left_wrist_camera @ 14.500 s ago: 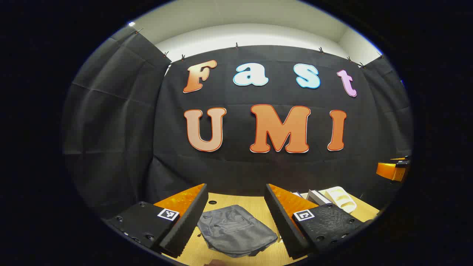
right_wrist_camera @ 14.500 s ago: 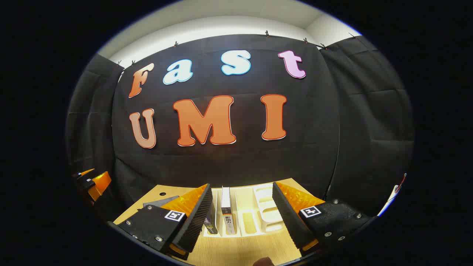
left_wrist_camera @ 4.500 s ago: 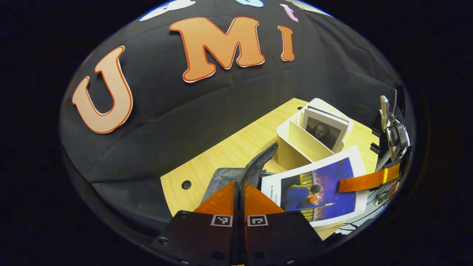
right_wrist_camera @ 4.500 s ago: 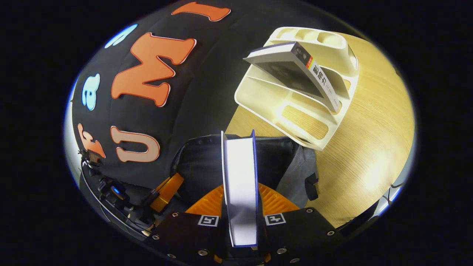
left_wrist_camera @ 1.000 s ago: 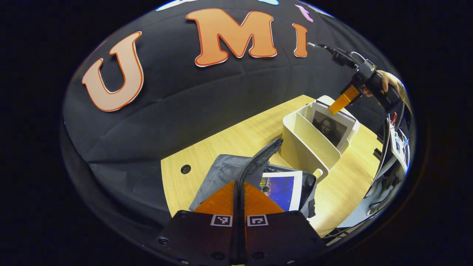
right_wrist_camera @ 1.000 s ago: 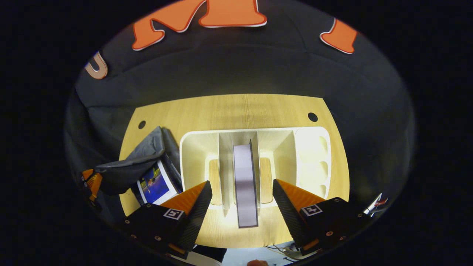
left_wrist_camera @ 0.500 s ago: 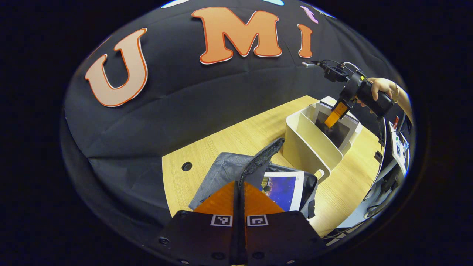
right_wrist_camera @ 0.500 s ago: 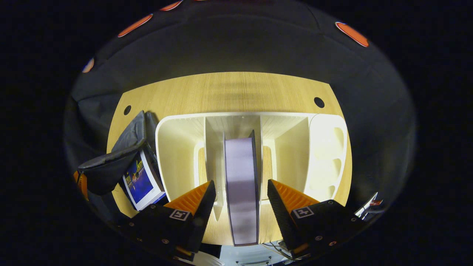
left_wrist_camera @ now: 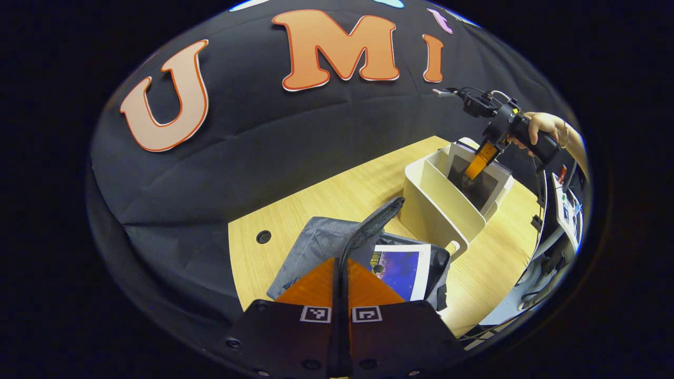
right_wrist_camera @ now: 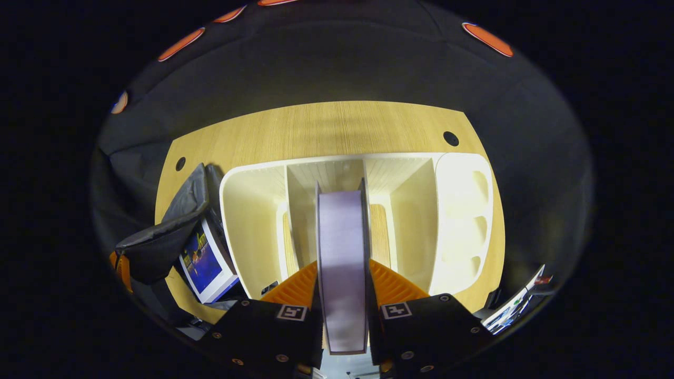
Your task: Open the schoolbag, grab two books from the bookshelf and put them into the schoolbag.
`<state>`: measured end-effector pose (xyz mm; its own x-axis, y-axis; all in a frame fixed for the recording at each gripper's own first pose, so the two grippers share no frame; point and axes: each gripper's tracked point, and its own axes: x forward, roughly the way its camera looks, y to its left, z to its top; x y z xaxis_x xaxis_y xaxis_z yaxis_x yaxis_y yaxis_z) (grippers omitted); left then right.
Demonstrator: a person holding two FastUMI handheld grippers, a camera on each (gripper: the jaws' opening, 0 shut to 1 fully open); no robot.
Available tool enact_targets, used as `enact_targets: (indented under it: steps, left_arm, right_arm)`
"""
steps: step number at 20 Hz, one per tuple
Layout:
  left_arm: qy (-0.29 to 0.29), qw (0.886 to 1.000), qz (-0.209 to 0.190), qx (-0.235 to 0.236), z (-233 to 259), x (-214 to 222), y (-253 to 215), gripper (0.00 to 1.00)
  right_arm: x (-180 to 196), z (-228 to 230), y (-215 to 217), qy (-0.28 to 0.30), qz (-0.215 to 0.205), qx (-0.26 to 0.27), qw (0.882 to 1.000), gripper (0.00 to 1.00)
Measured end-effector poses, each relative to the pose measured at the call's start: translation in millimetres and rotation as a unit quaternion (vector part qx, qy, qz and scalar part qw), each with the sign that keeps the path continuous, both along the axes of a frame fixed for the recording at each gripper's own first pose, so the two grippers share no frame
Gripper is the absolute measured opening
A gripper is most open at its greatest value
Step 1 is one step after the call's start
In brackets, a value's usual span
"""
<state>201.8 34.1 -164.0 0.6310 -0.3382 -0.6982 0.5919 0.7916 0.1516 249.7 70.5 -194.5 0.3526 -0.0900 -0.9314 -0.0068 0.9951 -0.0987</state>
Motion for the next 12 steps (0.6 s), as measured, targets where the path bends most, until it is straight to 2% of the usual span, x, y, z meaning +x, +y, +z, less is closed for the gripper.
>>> enact_targets:
  steps: [7, 12]
  left_arm:
    - [0.001, 1.000, -0.016, 0.004, 2, -1, -2, 0.01]
    - [0.000, 0.999, -0.032, 0.005, 0, 1, -5, 0.01]
  right_arm:
    - [-13, 77, 2, -0.052, -0.023, 0.005, 0.998, 0.36]
    - [-34, 158, 10, -0.134, -0.048, 0.024, 0.990, 0.36]
